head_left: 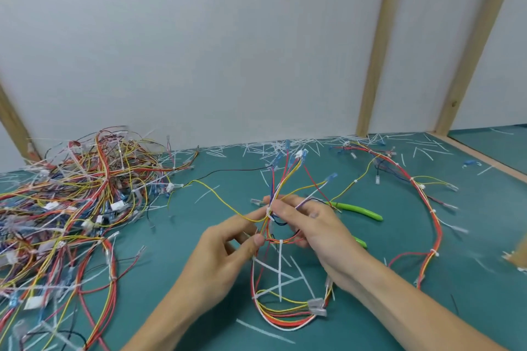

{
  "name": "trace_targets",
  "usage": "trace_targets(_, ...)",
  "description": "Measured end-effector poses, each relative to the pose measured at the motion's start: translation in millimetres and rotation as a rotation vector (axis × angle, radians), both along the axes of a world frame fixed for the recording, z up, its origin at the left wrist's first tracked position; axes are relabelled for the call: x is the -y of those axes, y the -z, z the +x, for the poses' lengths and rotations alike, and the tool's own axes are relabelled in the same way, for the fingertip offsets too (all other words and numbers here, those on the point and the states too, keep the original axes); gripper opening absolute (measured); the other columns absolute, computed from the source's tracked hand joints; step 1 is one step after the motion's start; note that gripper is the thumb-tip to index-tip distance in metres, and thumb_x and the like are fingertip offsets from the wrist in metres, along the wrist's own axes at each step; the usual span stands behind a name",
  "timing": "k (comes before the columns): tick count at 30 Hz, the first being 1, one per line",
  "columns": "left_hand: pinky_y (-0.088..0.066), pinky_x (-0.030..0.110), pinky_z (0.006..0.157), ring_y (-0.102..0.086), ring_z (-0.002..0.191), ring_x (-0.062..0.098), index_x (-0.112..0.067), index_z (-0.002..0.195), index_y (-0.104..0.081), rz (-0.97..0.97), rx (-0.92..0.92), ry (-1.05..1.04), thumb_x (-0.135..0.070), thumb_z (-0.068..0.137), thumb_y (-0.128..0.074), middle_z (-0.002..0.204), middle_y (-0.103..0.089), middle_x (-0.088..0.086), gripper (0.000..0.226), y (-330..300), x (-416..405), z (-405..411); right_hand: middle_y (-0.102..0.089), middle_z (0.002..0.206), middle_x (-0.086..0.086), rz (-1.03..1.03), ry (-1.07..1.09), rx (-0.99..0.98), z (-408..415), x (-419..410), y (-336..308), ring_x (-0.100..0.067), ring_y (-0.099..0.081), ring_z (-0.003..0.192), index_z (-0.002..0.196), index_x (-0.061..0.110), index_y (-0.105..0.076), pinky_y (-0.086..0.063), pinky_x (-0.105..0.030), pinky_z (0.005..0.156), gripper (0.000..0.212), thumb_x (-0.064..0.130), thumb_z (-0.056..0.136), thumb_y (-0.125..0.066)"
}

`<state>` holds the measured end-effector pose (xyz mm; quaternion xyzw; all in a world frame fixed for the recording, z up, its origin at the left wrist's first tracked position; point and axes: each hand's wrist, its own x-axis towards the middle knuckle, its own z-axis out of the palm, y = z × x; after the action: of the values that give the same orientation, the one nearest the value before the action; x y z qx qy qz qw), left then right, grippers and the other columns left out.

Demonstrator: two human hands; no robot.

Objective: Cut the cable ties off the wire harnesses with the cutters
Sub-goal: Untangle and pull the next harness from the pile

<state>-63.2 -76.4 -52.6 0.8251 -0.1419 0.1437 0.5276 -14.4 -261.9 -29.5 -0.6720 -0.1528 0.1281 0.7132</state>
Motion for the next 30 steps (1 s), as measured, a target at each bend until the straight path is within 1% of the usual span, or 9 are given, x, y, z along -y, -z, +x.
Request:
trace_targets(2, -0.04, 0.032, 0.056, -0.052, 0.069, 0.013, -0.003, 0.1, -0.072, 0.073, 0.039, -0.035, -0.019, 0.093, -0.067, 0.099, -0.068, -0.027, 0.018, -1, 0, -1, -0.057, 0.057, 0.023, -0.049, -0.014, -0.021, 3, 2, 3, 0.009, -0.054, 0.057, 0.109, 0.029, -0.079, -0.034, -0.023, 0.063, 0.047, 0.058, 0.073, -0.07)
trace_targets(5, -0.043, 0.037, 0.06, -0.057, 0.076, 0.017, -0.015, 0.097, -0.075, 0.072, 0.061, -0.034, -0.025, 0.092, -0.071, 0.105, -0.068, -0.025, 0.011, -7, 2, -4, -0.046, 0.066, 0.012, 0.01, -0.015, -0.09, 8, 3, 4, -0.005, -0.033, 0.054, 0.104, 0.032, -0.081, -0.025, -0.02, 0.052, 0.038, 0.054, 0.073, -0.075)
trace_targets(9, -0.044, 0.018, 0.059, -0.062, 0.075, 0.009, -0.035, 0.099, -0.077, -0.193, -0.045, -0.169, -0.024, 0.085, -0.068, 0.092, -0.073, -0.005, 0.019, -8, -1, -1, -0.077, 0.108, 0.005, 0.184, -0.05, -0.18, 12, 5, 0, -0.004, -0.03, 0.05, 0.093, 0.024, -0.075, -0.022, -0.014, 0.042, 0.015, 0.035, 0.083, -0.071)
trace_targets(11, -0.047, 0.022, 0.058, -0.066, 0.072, 0.01, -0.028, 0.101, -0.077, -0.421, -0.19, -0.316, -0.014, 0.09, -0.065, 0.088, -0.073, 0.001, 0.022, -7, -12, 5, -0.077, 0.101, 0.001, 0.269, -0.061, -0.236, 17, 7, 0, -0.004, -0.029, 0.048, 0.096, 0.022, -0.064, -0.02, -0.015, 0.039, 0.005, 0.023, 0.091, -0.063)
trace_targets(14, -0.053, 0.03, 0.069, -0.074, 0.083, 0.014, -0.011, 0.123, -0.062, -0.749, -0.382, -0.384, -0.007, 0.1, -0.051, 0.103, -0.076, 0.007, 0.027, -6, -27, 12, -0.066, 0.079, 0.001, 0.337, -0.073, -0.312, 22, 11, 1, -0.006, -0.024, 0.05, 0.096, 0.02, -0.061, -0.014, -0.016, 0.039, 0.006, 0.016, 0.094, -0.056)
trace_targets(17, -0.057, 0.036, 0.079, -0.074, 0.098, 0.021, -0.011, 0.133, -0.051, -0.943, -0.385, -0.341, -0.002, 0.101, -0.048, 0.115, -0.073, 0.012, 0.034, -9, -31, 13, -0.054, 0.07, 0.003, 0.332, -0.085, -0.338, 24, 13, 1, -0.006, -0.02, 0.049, 0.098, 0.019, -0.059, -0.009, -0.018, 0.041, 0.009, 0.016, 0.1, -0.051)
trace_targets(21, -0.055, 0.021, 0.059, -0.072, 0.079, 0.01, -0.015, 0.12, -0.069, -0.855, -0.334, -0.245, -0.006, 0.097, -0.053, 0.104, -0.076, -0.001, 0.029, -14, -30, 12, -0.051, 0.065, 0.005, 0.253, 0.003, -0.282, 24, 12, 2, -0.005, -0.023, 0.044, 0.101, 0.019, -0.061, -0.015, -0.015, 0.036, 0.012, 0.017, 0.103, -0.049)
trace_targets(27, -0.051, 0.022, 0.053, -0.066, 0.07, 0.011, -0.013, 0.112, -0.072, -1.051, -0.314, -0.091, -0.018, 0.087, -0.053, 0.091, -0.072, -0.001, 0.032, -18, -35, 10, -0.05, 0.063, 0.004, 0.248, 0.241, -0.164, 32, 16, 4, -0.004, -0.021, 0.04, 0.098, 0.016, -0.066, -0.011, -0.018, 0.039, 0.02, 0.012, 0.106, -0.049)
trace_targets(30, -0.052, 0.02, 0.052, -0.069, 0.072, 0.01, -0.014, 0.105, -0.075, -0.825, -0.198, -0.257, -0.019, 0.101, -0.053, 0.092, -0.075, 0.001, 0.023, -17, -30, 11, -0.05, 0.061, 0.004, 0.257, 0.329, -0.165, 36, 19, 4, -0.003, -0.022, 0.038, 0.095, 0.018, -0.067, -0.014, -0.016, 0.036, 0.023, 0.011, 0.106, -0.048)
